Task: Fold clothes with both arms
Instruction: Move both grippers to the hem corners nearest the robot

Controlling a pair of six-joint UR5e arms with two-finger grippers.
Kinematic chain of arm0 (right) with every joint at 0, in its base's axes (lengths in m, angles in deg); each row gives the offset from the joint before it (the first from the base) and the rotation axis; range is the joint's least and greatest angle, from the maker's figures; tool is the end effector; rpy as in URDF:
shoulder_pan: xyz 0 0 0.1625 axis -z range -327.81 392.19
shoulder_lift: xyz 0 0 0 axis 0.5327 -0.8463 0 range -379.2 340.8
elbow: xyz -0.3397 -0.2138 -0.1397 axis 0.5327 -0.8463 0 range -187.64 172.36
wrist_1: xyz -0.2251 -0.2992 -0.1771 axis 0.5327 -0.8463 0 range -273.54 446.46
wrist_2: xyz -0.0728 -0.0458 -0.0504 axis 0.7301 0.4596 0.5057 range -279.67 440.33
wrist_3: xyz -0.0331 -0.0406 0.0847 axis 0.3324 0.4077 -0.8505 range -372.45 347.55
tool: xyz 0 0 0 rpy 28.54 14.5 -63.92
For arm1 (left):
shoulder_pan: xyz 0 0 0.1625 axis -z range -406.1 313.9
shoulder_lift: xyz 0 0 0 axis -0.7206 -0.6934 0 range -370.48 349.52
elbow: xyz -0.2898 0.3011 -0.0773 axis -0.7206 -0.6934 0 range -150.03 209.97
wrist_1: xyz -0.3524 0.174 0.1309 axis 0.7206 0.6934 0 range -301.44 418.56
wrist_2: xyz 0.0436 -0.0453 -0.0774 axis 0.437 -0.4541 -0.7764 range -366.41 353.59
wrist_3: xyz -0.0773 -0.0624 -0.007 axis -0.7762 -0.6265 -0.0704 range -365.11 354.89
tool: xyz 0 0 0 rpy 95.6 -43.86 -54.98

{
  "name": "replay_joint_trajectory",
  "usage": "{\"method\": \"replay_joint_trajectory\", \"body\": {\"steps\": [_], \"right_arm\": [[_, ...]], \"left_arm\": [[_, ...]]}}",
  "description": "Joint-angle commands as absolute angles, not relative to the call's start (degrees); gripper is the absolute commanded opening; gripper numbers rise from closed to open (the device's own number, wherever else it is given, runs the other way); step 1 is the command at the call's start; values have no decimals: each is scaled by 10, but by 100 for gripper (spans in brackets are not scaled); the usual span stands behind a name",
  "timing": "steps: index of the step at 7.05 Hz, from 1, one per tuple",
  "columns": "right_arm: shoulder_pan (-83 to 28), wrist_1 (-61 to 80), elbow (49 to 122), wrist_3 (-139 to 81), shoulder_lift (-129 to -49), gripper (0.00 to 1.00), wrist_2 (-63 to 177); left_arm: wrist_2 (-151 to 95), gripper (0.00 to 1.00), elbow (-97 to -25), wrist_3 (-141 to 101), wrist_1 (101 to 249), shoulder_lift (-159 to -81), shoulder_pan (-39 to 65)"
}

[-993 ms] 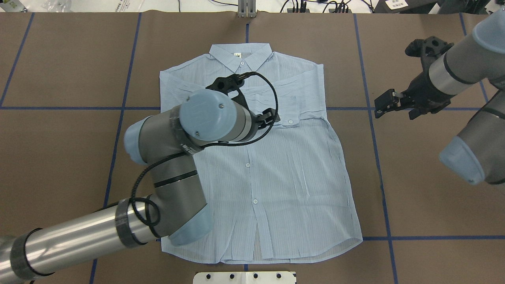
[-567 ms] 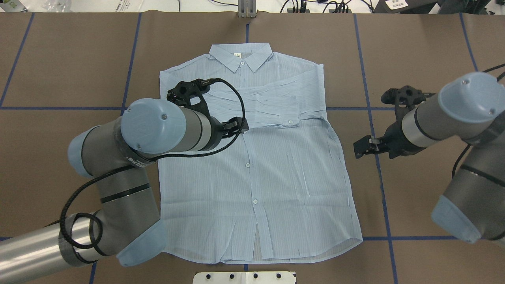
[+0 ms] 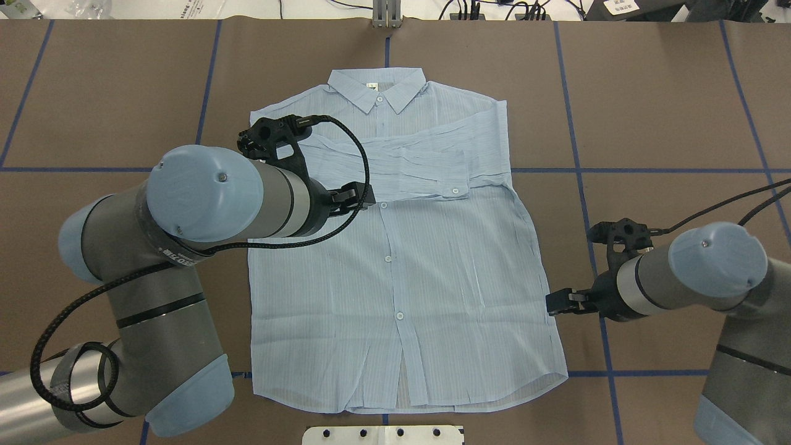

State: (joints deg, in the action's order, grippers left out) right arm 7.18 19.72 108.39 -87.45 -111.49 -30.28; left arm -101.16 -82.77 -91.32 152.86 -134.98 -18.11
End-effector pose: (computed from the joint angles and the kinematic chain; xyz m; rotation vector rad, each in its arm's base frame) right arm -0.3917 -0.2911 0.4199 -0.0413 -0.8775 0.0159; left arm 0.4603 -0.3863 0.1425 0.2232 1.0584 -0.3362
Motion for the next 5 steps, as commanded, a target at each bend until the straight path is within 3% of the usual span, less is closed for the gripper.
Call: {"method": "replay_joint_trajectory", "body": {"steps": [1, 4, 5], "right_arm": [[112, 198, 1070, -898, -1115, 96, -289], [122, 190, 1072, -905, -1115, 78, -289], [129, 190, 1072, -905, -1115, 77, -288]], "left_arm": [[-1012, 99, -829, -913, 1527, -1348, -181], [-1012, 99, -829, -913, 1527, -1348, -182], [-1012, 99, -828, -913, 1527, -1348, -181]]}}
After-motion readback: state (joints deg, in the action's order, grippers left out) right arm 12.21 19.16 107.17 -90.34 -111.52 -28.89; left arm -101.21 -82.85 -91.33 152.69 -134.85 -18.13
